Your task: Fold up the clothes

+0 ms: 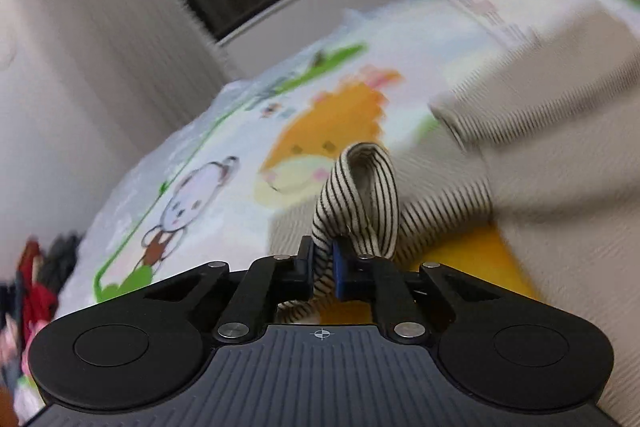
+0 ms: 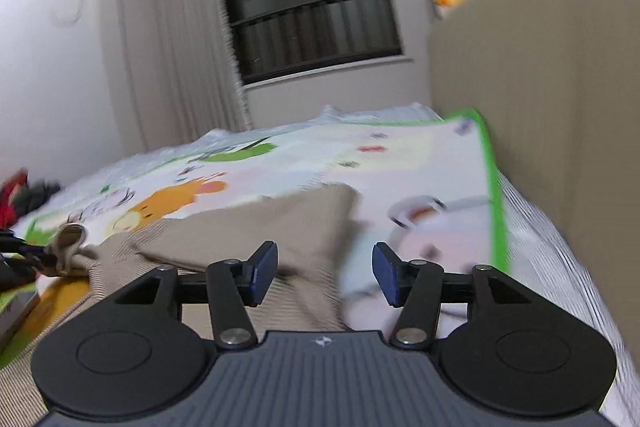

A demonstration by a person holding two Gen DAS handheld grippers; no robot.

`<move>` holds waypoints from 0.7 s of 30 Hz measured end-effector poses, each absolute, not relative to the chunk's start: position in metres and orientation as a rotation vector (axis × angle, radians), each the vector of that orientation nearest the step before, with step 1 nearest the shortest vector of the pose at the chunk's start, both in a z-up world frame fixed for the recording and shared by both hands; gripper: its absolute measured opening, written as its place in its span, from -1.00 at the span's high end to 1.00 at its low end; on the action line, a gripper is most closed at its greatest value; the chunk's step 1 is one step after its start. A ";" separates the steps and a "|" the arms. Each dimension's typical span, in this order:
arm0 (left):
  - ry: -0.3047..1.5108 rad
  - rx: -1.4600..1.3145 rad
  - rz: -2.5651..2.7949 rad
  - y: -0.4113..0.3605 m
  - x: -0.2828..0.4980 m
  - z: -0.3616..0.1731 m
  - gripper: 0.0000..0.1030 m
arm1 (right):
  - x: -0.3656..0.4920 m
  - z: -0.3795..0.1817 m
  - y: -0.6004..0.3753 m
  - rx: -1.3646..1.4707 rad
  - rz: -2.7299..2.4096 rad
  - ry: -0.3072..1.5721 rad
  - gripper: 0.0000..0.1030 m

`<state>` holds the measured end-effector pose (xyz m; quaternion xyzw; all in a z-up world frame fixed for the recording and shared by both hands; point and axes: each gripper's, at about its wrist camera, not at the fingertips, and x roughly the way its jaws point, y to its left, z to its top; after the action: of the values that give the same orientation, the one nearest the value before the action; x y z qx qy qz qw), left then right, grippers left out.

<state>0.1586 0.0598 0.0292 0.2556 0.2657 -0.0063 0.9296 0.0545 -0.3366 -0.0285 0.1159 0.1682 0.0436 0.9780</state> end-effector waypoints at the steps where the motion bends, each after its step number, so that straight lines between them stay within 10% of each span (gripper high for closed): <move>1: 0.530 0.495 0.004 0.057 0.162 0.048 0.82 | 0.051 -0.036 -0.351 0.292 0.092 0.327 -0.03; 9: 0.380 0.305 -0.044 -0.040 0.189 0.169 0.82 | 0.027 -0.065 -0.419 0.641 0.179 0.223 -0.21; 21: 0.453 0.234 -0.446 -0.210 0.173 0.141 0.54 | 0.041 -0.084 -0.449 0.835 0.259 0.271 -0.37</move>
<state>0.1732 -0.2103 0.1411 0.1147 0.2221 -0.2186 0.9433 0.0414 -0.4494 -0.0837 0.4029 0.1307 0.1250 0.8972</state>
